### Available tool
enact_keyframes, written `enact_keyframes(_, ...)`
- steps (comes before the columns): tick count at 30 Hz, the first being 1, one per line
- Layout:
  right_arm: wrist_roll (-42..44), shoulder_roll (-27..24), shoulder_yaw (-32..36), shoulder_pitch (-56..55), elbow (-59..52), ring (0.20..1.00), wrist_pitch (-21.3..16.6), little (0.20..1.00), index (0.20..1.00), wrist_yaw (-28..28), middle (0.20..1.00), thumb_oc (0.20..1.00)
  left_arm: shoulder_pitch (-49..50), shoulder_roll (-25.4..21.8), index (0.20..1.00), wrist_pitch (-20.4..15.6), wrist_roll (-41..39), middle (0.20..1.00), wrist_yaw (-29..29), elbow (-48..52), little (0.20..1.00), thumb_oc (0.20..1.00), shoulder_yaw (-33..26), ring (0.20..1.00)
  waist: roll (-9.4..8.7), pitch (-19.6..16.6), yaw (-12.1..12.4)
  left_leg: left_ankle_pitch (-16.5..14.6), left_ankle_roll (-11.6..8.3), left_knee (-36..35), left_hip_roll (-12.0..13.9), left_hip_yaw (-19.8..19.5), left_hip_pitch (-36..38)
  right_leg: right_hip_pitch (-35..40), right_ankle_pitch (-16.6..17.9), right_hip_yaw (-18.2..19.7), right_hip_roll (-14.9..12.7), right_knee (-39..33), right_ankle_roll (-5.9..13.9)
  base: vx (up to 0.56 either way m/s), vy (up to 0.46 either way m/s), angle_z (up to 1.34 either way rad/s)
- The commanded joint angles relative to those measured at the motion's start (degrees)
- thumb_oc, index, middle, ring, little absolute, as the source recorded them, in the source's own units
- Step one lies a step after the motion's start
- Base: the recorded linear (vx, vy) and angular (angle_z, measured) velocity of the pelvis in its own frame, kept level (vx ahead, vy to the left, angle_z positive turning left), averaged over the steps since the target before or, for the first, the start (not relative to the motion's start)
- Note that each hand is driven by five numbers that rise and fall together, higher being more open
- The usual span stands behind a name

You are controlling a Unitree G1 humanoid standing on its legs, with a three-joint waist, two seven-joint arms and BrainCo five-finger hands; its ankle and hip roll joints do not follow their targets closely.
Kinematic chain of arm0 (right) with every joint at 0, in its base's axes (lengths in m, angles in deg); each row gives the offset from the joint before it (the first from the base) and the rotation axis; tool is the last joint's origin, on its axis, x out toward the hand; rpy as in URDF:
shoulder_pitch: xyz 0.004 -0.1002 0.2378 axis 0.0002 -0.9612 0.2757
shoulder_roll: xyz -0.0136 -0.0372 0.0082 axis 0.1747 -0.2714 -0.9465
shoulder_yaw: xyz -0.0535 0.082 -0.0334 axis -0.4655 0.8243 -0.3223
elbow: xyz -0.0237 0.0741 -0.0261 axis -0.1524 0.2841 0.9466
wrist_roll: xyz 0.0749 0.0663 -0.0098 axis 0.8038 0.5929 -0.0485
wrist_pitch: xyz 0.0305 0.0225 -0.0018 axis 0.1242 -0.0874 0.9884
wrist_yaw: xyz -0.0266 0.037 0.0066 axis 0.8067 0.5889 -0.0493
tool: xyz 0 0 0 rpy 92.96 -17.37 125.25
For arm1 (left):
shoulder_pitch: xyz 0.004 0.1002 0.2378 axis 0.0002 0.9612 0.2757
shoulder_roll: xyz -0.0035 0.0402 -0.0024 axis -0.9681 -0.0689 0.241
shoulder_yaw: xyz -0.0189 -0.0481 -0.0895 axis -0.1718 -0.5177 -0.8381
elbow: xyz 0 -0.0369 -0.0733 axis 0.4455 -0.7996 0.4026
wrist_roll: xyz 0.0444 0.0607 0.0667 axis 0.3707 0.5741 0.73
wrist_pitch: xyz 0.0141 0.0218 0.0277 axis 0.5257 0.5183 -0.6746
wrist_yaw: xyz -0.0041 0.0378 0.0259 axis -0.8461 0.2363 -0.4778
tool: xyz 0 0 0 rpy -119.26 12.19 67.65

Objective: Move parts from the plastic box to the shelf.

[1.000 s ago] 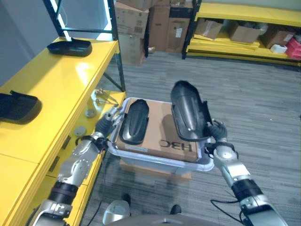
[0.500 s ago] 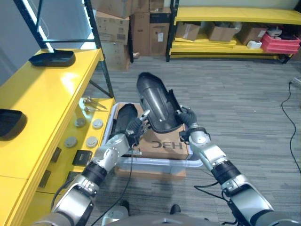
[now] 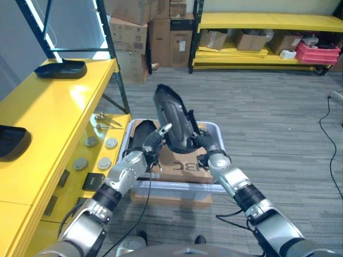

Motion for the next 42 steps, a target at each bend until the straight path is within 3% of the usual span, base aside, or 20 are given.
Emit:
enact_keyframes(1, -2.5, 1.5, -1.5, 5.4, -0.7, 0.200, -2.8, 0.200, 0.200, 1.8, 0.200, 0.200, -7.9, 2.7, 1.000, -4.3, 2.2, 1.000, -0.9, 0.2, 1.000, 1.000, 3.0, 1.000, -0.11, -3.2, 2.0, -2.4, -0.61, 1.9, 2.1, -0.4, -0.9, 0.3, -4.6, 1.1, -2.8, 2.8, 4.34, 0.00, 0.000, 0.00)
enact_keyframes(3, -2.2, 2.3, -2.3, 5.2, -2.0, 0.200, -2.1, 0.200, 0.200, 3.0, 0.200, 0.200, -8.9, 0.6, 1.000, -2.8, 13.8, 1.000, 0.5, 1.5, 1.000, 1.000, 4.7, 1.000, -0.03, -3.3, 2.1, -2.3, -0.63, 1.4, 1.9, -0.6, -0.7, 0.6, -4.6, 1.0, -2.7, 2.5, 4.38, 0.00, 0.000, 0.00)
enact_keyframes(7, -3.9, 2.6, -2.7, 4.1, -4.8, 0.200, -0.8, 0.200, 0.200, 3.1, 0.200, 0.200, -8.9, -1.4, 1.000, -1.6, 21.0, 1.000, 1.0, 2.5, 1.000, 1.000, 5.1, 1.000, 0.12, -3.2, 1.9, -2.2, -0.55, 1.2, 1.9, -0.6, -0.6, 0.6, -4.6, 1.1, -2.6, 2.4, 4.46, 0.00, 0.000, 0.00)
enact_keyframes(14, -3.2, 1.7, -2.8, 3.4, -6.9, 0.200, 0.8, 0.200, 0.200, 3.2, 0.200, 0.200, -8.8, -4.7, 1.000, 0.3, 25.5, 1.000, 0.1, 4.8, 1.000, 1.000, 5.0, 1.000, 0.53, -2.8, 1.9, -1.9, -0.60, 0.7, 1.9, -0.6, -0.3, 0.7, -4.6, 1.2, -2.6, 2.4, 4.49, 0.00, 0.000, 0.00)
enact_keyframes(16, -2.9, 1.8, -3.0, 3.6, -6.0, 0.200, 0.4, 0.200, 0.200, 3.0, 0.200, 0.200, -9.1, -5.0, 0.238, 0.0, 25.9, 0.238, 0.1, 4.7, 0.238, 0.238, 5.2, 0.238, 0.56, -2.8, 2.1, -1.7, -0.62, 0.6, 1.9, -0.7, -0.3, 0.7, -4.6, 1.0, -2.6, 2.4, 4.51, 0.00, 0.000, 0.00)
enact_keyframes(17, -2.9, 1.9, -3.0, 3.7, -5.5, 0.200, 0.1, 0.200, 0.200, 2.9, 0.200, 0.200, -9.2, -5.1, 0.200, -0.3, 26.4, 0.200, 0.0, 4.5, 0.200, 0.200, 5.3, 0.200, 0.55, -2.9, 2.2, -1.7, -0.64, 0.6, 1.9, -0.7, -0.3, 0.8, -4.5, 0.9, -2.6, 2.4, 4.50, 0.00, 0.000, 0.00)
enact_keyframes(26, -0.6, 2.7, -3.8, 6.3, 0.0, 0.200, -1.8, 0.200, 0.200, 1.0, 0.200, 0.200, -11.2, -5.3, 0.200, -2.8, 29.9, 0.200, -1.5, 3.2, 0.200, 0.200, 7.5, 0.200, 0.57, -3.0, 3.0, -1.6, -0.69, 0.5, 1.6, -1.4, -0.3, 1.1, -4.4, 0.4, -2.7, 2.5, 4.53, 0.00, 0.000, 0.01)
enact_keyframes(38, -0.3, 2.7, -3.8, 6.6, 0.7, 0.200, -2.1, 0.200, 0.200, 0.9, 0.200, 0.200, -11.4, -5.4, 0.200, -2.9, 29.6, 0.200, -1.6, 3.8, 0.200, 0.200, 7.8, 0.200, 0.60, -3.0, 3.2, -1.6, -0.72, 0.4, 1.6, -1.6, -0.3, 1.2, -4.4, 0.3, -2.8, 2.4, 4.55, 0.00, 0.000, 0.00)
enact_keyframes(39, 5.2, 3.4, -3.6, 7.2, 2.5, 0.667, -3.4, 0.667, 0.667, -0.1, 0.667, 0.667, -11.0, -5.0, 0.200, -5.4, 27.1, 0.200, 1.0, 4.2, 0.200, 0.200, 7.9, 0.200, 0.59, -2.9, 3.7, -1.6, -0.84, 0.4, 1.6, -1.8, -0.1, 1.4, -4.2, -0.1, -2.9, 2.3, 4.55, 0.00, 0.000, 0.00)
enact_keyframes(40, 17.5, 5.4, -1.0, 6.0, 2.3, 1.000, -6.9, 1.000, 1.000, -1.4, 1.000, 1.000, -9.7, -5.2, 0.200, -7.9, 23.9, 0.200, 3.9, 5.5, 0.200, 0.200, 6.0, 0.200, 0.69, -2.6, 4.2, -1.5, -1.00, 0.1, 1.7, -2.0, 0.3, 1.9, -4.2, -0.4, -2.9, 2.2, 4.51, 0.00, 0.000, 0.00)
enact_keyframes(42, 21.3, 6.5, 2.5, 3.6, 0.5, 1.000, -10.7, 1.000, 1.000, -2.0, 1.000, 1.000, -7.3, -6.3, 0.200, -10.0, 21.8, 0.200, 5.4, 7.1, 0.200, 0.200, 3.2, 0.200, 0.81, -2.7, 4.5, -1.3, -0.85, -0.1, 1.7, -2.2, 0.1, 1.8, -4.1, -0.7, -3.0, 2.1, 4.50, 0.00, 0.000, 0.00)
